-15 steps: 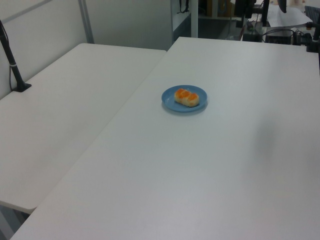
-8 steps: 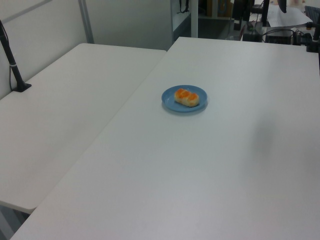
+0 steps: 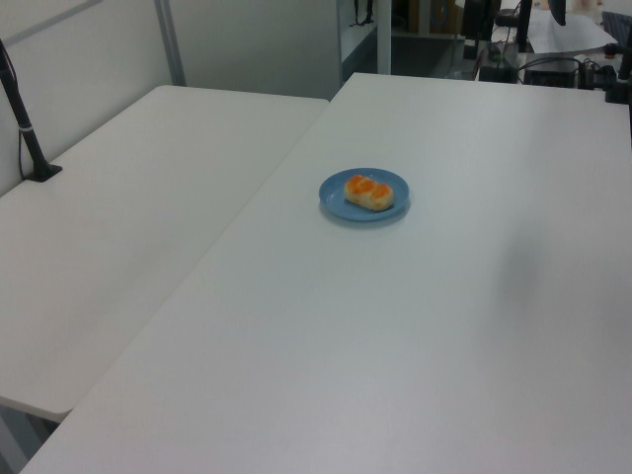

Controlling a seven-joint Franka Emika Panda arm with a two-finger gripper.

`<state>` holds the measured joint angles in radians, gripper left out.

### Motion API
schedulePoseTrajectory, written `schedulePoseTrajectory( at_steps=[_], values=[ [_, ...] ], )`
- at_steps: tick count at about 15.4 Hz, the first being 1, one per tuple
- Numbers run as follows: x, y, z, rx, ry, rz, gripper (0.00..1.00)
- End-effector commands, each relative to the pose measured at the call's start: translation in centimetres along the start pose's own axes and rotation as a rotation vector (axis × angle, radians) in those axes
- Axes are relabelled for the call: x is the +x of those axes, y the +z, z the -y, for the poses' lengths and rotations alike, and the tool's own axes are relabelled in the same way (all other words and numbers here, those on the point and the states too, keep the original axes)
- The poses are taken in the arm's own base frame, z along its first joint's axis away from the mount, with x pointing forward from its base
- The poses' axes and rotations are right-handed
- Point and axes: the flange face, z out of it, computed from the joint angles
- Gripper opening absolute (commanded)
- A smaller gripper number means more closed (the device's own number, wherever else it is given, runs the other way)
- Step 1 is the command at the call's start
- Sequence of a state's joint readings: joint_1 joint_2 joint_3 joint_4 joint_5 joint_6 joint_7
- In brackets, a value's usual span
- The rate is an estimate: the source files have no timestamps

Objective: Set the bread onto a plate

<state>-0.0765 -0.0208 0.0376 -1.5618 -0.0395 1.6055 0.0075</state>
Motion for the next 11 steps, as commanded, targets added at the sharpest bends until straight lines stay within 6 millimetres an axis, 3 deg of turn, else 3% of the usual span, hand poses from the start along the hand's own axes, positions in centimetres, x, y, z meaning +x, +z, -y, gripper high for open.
schedulePoseTrajectory(
  at_steps=[1,11],
  values=[
    [-0.96,-0.19,-0.32,0.019,-0.038,-0.020,1.00],
    [-0.71,0.04,-0.94,0.018,-0.023,-0.023,1.00]
  ],
)
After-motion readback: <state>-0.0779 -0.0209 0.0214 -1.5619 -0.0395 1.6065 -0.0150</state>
